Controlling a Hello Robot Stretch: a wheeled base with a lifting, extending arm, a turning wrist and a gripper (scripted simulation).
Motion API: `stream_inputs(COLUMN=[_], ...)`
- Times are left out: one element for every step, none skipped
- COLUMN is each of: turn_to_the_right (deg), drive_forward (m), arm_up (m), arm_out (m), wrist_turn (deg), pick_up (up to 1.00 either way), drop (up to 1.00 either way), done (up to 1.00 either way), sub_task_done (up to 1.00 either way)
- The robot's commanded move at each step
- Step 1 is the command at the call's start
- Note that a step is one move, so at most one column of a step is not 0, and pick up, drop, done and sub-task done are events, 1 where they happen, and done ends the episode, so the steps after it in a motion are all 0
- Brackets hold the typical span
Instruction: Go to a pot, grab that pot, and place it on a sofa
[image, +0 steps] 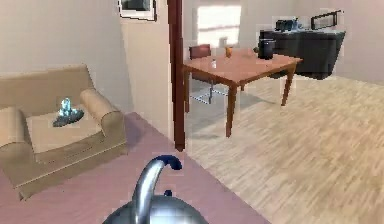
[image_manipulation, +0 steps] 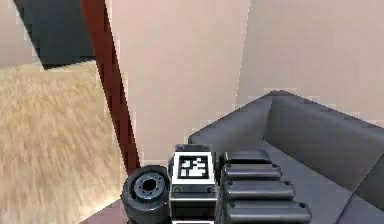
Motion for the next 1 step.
stream_inputs(turn_to_the_right=[-45.0], drive_forward=[0.00], arm_up=[0.00], arm_out=[0.00], wrist_turn=[0.0], pick_up=[0.00], drop=[0.00], done=[0.00], sub_task_done=[0.00])
